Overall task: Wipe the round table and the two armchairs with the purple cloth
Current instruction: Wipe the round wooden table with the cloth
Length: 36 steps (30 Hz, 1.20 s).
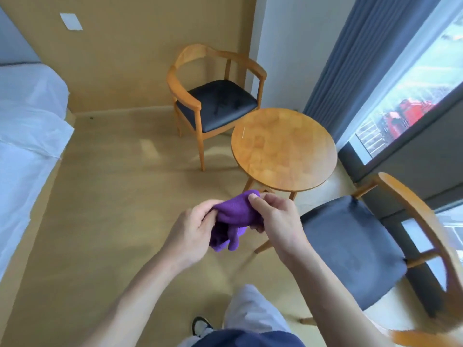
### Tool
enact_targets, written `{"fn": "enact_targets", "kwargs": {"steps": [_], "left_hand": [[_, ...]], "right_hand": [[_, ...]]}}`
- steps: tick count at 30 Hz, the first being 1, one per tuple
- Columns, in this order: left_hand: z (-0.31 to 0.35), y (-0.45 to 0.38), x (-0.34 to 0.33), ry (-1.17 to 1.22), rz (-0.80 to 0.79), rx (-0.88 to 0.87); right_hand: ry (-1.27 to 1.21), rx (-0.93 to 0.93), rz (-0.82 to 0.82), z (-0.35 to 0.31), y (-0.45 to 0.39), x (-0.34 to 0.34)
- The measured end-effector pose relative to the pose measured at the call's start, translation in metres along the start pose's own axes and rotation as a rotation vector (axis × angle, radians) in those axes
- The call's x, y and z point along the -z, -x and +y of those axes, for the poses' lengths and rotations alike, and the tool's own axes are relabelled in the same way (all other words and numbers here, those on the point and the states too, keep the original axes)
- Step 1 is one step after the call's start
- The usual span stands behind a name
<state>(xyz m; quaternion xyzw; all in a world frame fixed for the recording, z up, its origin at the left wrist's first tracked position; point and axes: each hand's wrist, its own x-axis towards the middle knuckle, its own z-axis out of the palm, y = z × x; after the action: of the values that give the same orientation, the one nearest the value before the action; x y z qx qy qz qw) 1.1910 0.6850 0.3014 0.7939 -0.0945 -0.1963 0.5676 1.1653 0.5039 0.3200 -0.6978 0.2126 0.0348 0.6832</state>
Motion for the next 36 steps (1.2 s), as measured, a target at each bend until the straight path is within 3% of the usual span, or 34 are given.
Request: {"fn": "enact_targets", "kwargs": {"steps": [7,12,17,23,29,33,36], "left_hand": [[0.012,-0.107,0.025,-0.075,-0.025,-0.049],[0.032,-0.185,0.064,-0.106,-0.015,-0.052],[0.044,-0.256,0.094,-0.027,0.102,-0.045],[0.037,-0.327,0.125,0.121,0.173,0.064],[0.025,-0.416,0.158,0.158,0.044,0.173],[0.024,-0.479,0.171,0.126,-0.109,0.227],[0.019,-0.518,0.170,0.061,-0.306,0.241]], "right_hand": [[0.159,0.063,0.155,-0.013,-0.108,-0.011],[0.087,0.074,0.017,-0.044,-0.184,-0.020],[0.134,0.065,-0.089,-0.085,-0.265,-0.032],[-0.064,-0.024,-0.209,-0.099,-0.337,-0.062],[-0.189,-0.053,-0.150,-0.096,-0.392,-0.087],[0.035,-0.153,0.084,-0.097,-0.430,-0.092],[0.027,-0.231,0.248,-0.097,-0.448,-0.089]]}}
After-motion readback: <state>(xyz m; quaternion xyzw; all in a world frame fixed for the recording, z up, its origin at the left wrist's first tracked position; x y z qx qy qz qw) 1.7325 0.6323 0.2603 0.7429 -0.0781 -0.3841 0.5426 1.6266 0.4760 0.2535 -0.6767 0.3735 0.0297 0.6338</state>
